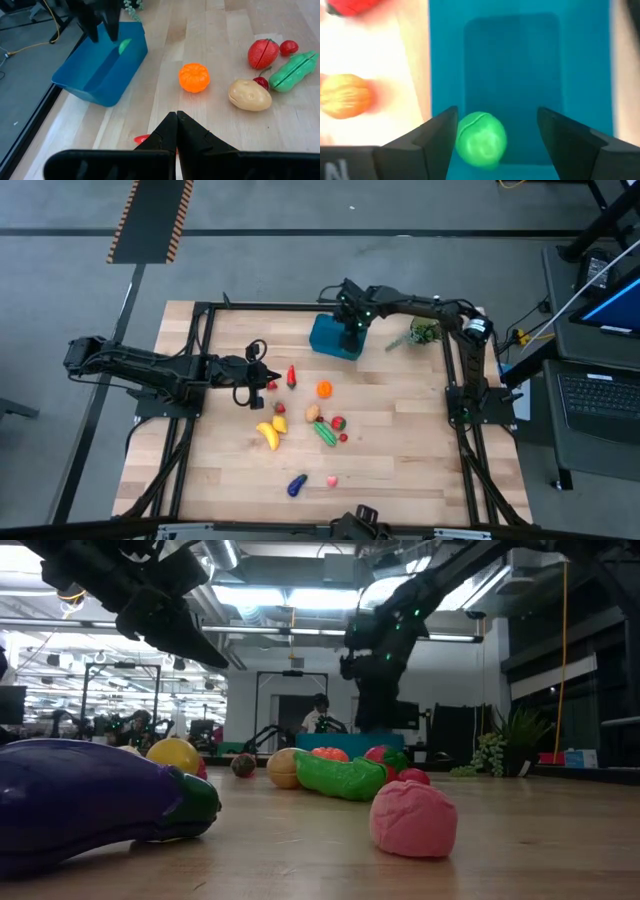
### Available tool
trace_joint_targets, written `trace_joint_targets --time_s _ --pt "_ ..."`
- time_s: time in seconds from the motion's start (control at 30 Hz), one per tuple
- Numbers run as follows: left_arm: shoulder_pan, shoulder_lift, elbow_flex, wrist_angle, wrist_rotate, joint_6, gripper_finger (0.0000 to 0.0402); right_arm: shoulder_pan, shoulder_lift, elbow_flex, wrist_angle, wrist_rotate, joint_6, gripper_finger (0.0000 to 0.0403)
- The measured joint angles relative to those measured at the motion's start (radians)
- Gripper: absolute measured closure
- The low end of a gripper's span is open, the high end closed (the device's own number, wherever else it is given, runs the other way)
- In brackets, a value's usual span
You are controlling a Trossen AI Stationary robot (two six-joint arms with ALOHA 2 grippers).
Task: Pick and placing Produce into tupperware
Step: Put the yellow banana into the blue bin
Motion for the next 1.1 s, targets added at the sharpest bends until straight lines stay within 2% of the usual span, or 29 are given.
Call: trace_joint_targets --time_s 0.17,0.43,0.6,0.73,0.9,1.1 --pt "0.0 0.0 0.0 0.005 0.0 0.0 0.0401 0.003 -0.173 -0.088 0.053 0.004 0.031 0.0131" --pt "-0.001 0.0 0.0 0.027 0.004 -0.003 0.0401 0.104 -0.545 -0.438 0.347 0.0 0.138 0.0131" --pt "-0.004 0.0 0.0 0.026 0.083 -0.015 0.0401 0.211 -0.716 -0.626 0.531 0.002 0.192 0.0131" --pt "-0.022 -0.003 0.0 0.032 0.065 -0.028 0.0401 0.277 -0.826 -0.763 0.67 0.007 0.2 0.0131" --pt "-0.057 -0.043 -0.002 0.025 0.049 -0.087 0.0401 0.333 -0.946 -0.944 0.826 0.08 0.245 0.0131" --pt "-0.117 -0.135 -0.104 0.139 0.044 -0.136 0.0401 0.428 -0.998 -1.118 1.108 0.084 0.288 0.0131"
